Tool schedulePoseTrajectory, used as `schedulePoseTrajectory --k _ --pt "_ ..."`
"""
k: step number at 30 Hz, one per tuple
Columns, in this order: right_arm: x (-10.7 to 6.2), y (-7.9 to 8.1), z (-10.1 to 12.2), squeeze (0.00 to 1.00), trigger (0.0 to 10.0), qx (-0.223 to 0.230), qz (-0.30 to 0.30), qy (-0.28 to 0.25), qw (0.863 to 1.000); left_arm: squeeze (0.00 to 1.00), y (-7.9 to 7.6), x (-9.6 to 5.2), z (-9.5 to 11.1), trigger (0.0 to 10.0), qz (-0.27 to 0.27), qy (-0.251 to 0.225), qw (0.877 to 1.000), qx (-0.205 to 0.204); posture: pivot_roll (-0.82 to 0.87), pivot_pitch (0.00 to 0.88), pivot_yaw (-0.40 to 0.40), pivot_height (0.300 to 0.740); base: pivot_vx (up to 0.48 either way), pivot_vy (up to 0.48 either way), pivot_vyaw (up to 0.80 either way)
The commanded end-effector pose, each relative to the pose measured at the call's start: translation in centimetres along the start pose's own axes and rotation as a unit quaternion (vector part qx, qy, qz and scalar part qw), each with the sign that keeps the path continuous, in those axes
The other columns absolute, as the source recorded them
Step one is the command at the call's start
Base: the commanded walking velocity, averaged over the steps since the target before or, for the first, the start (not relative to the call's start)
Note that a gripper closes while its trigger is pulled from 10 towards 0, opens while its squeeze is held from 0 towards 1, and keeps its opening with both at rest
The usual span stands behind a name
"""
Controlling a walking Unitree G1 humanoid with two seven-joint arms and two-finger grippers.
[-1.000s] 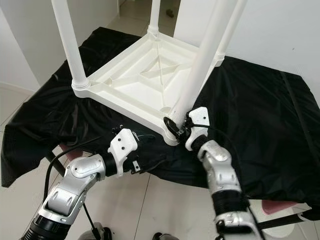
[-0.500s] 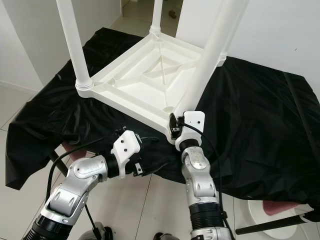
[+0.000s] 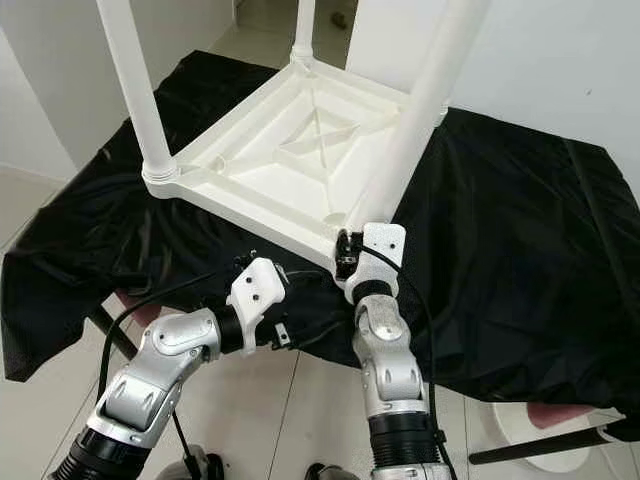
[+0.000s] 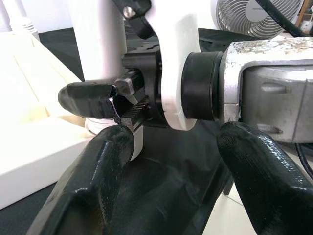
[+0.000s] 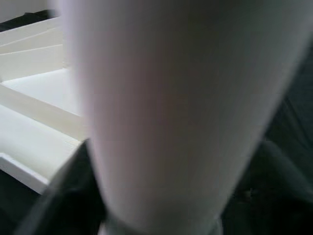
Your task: Building children table
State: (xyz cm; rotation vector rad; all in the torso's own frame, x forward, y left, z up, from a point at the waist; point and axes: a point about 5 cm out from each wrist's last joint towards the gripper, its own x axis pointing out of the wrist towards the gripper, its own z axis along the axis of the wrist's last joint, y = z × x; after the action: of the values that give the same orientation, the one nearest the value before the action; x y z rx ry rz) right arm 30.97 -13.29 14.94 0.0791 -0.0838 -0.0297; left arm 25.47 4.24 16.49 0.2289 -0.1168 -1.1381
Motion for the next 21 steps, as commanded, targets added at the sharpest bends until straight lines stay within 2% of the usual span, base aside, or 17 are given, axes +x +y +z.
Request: schedulePoseTrajectory --k 1,5,7,10,11,12,14,15,18,19,20,21 --pt "-0.2 -1.5 -1.4 1.0 10.0 0.003 -0.015 0.034 0.999 0.0 0.2 0.2 -0.3 10.0 0.039 0.001 0.999 -0.002 0.08 0.122 -0.094 0.74 0.0 0.0 0.0" --pt "-0.2 -1.6 -1.2 1.0 10.0 0.003 0.016 0.034 0.999 0.0 0.1 0.1 -0.3 10.0 0.04 0.002 0.999 -0.003 0.09 0.124 -0.096 0.74 0.0 0.0 0.0" --pt "0.0 -2.1 -1.1 1.0 10.0 -0.004 0.048 0.034 0.998 0.0 0.2 0.0 -0.3 10.0 0.042 0.003 0.999 -0.003 0.09 0.125 -0.095 0.74 0.0 0.0 0.0" --pt "0.0 -2.3 -1.0 1.0 10.0 -0.006 0.059 0.036 0.998 0.0 0.2 -0.1 -0.3 10.0 0.042 0.004 0.999 -0.003 0.09 0.125 -0.095 0.74 0.0 0.0 0.0" --pt "0.1 -2.7 -0.7 0.02 10.0 -0.012 0.113 0.036 0.993 0.0 0.2 -0.3 -0.5 10.0 0.04 0.009 0.999 -0.001 0.09 0.127 -0.095 0.74 0.0 0.0 0.0" --pt "0.1 -2.7 -0.7 0.02 10.0 -0.012 0.113 0.036 0.993 0.0 0.2 -0.3 -0.5 10.0 0.04 0.009 0.999 -0.001 0.09 0.127 -0.095 0.74 0.0 0.0 0.0" --pt "0.2 -3.2 -0.3 0.0 10.0 -0.029 0.17 0.028 0.985 0.0 0.2 -0.6 -0.7 10.0 0.037 0.013 0.999 0.0 0.09 0.129 -0.092 0.74 0.0 0.0 0.0" --pt "0.2 -3.2 -0.3 0.0 10.0 -0.029 0.17 0.028 0.985 0.0 0.2 -0.6 -0.7 10.0 0.037 0.013 0.999 0.0 0.09 0.129 -0.092 0.74 0.0 0.0 0.0" --pt "0.1 -3.6 0.1 0.0 10.0 -0.068 0.253 0.023 0.965 0.0 0.2 -0.8 -0.7 10.0 0.034 0.016 0.999 0.001 0.09 0.129 -0.086 0.74 0.0 0.0 0.0" --pt "0.1 -3.6 0.1 0.0 10.0 -0.068 0.253 0.023 0.965 0.0 0.2 -0.8 -0.7 10.0 0.034 0.016 0.999 0.001 0.09 0.129 -0.086 0.74 0.0 0.0 0.0" --pt "0.3 -3.9 0.2 0.0 10.0 -0.079 0.282 0.025 0.956 0.0 0.3 -0.9 -0.8 10.0 0.029 0.019 0.999 0.004 0.1 0.127 -0.08 0.74 0.0 0.0 0.0" --pt "0.3 -3.9 0.2 0.0 10.0 -0.079 0.282 0.025 0.956 0.0 0.3 -0.9 -0.8 10.0 0.029 0.019 0.999 0.004 0.1 0.127 -0.08 0.74 0.0 0.0 0.0"
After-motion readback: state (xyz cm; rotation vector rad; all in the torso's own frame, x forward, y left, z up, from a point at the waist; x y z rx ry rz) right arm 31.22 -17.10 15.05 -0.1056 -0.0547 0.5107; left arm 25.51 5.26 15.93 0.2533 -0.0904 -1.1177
